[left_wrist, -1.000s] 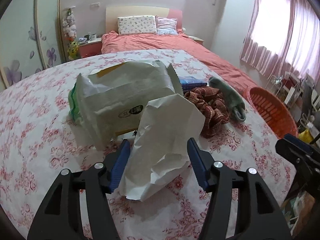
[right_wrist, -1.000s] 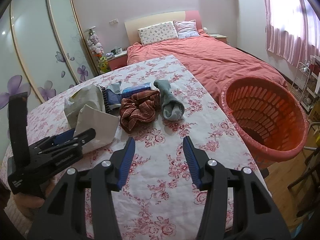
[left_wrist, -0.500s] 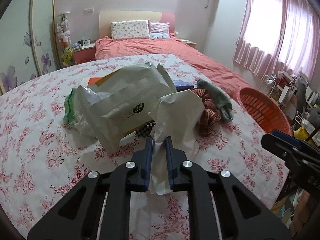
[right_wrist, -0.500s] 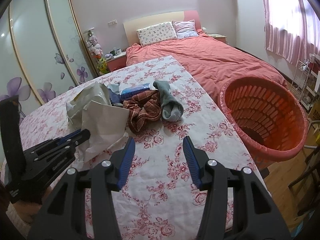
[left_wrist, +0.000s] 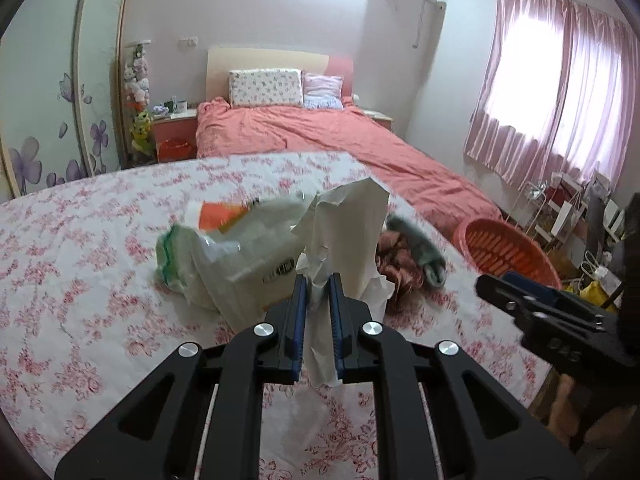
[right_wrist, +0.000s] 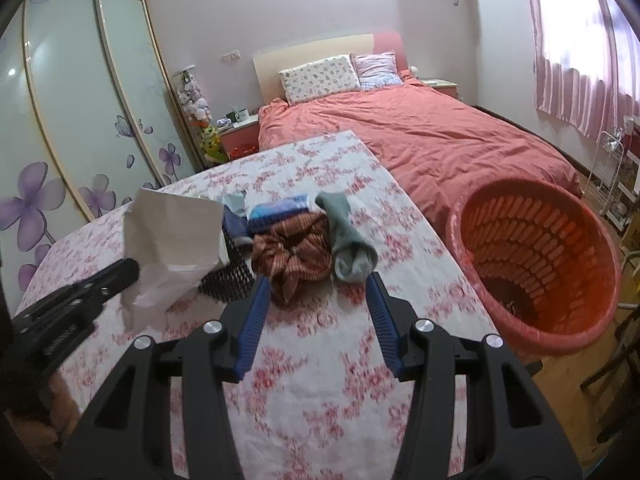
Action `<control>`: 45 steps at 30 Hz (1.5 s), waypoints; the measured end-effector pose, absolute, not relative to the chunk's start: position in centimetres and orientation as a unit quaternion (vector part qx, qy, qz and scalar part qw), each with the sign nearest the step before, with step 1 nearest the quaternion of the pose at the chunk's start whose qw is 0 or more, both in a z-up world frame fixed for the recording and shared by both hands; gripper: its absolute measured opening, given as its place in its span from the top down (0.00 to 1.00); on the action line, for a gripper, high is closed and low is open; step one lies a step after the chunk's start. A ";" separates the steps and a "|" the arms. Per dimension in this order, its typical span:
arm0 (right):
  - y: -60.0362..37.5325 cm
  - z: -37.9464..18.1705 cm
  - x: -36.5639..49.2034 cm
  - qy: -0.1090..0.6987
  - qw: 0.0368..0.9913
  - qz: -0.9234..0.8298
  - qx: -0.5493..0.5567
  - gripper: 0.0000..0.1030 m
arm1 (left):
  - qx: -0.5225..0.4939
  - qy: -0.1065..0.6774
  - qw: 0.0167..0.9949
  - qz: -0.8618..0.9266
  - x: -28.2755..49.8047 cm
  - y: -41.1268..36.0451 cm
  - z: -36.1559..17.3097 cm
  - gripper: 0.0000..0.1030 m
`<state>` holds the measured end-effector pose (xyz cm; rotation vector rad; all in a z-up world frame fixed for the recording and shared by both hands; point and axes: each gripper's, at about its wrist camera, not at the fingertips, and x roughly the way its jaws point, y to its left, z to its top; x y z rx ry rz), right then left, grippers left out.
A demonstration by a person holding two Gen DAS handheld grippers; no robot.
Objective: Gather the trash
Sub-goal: 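Grasp the white tissue with the left gripper while the right gripper grasps the green sock, then carry the tissue and green sock into the orange basket and release both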
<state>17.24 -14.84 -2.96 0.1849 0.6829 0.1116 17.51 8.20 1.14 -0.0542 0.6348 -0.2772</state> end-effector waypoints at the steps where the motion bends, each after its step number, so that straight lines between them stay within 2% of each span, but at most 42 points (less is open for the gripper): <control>1: -14.9 -2.9 17.7 0.335 0.936 0.055 0.093 0.54 | -0.028 0.307 0.942 -0.134 17.6 8.2 1.6 0.89; 10: -15.9 -4.2 23.2 0.355 0.928 0.041 0.107 0.68 | -0.034 0.283 0.951 -0.117 19.5 8.8 3.7 0.89; 15: -15.9 -5.9 25.9 0.381 0.918 0.040 0.102 0.70 | -0.034 0.279 0.953 -0.114 20.3 8.5 3.9 0.89; 17: -15.8 -6.7 26.6 0.396 0.912 0.040 0.098 0.76 | -0.034 0.279 0.953 -0.115 20.6 8.2 3.8 0.89; 18: -15.7 -7.2 26.8 0.404 0.909 0.042 0.093 0.88 | -0.034 0.279 0.953 -0.115 20.6 8.2 3.8 0.89; 19: -15.7 -7.6 26.9 0.410 0.907 0.044 0.088 0.93 | -0.034 0.279 0.953 -0.116 20.6 8.0 3.8 0.89; 34: -22.2 -0.1 20.8 0.280 0.948 0.028 0.145 0.94 | -0.019 0.282 0.945 -0.162 20.7 3.5 3.7 0.89; 45: -27.5 2.6 17.3 0.236 0.961 -0.008 0.146 0.94 | -0.010 0.283 0.934 -0.216 21.5 -2.3 3.9 0.89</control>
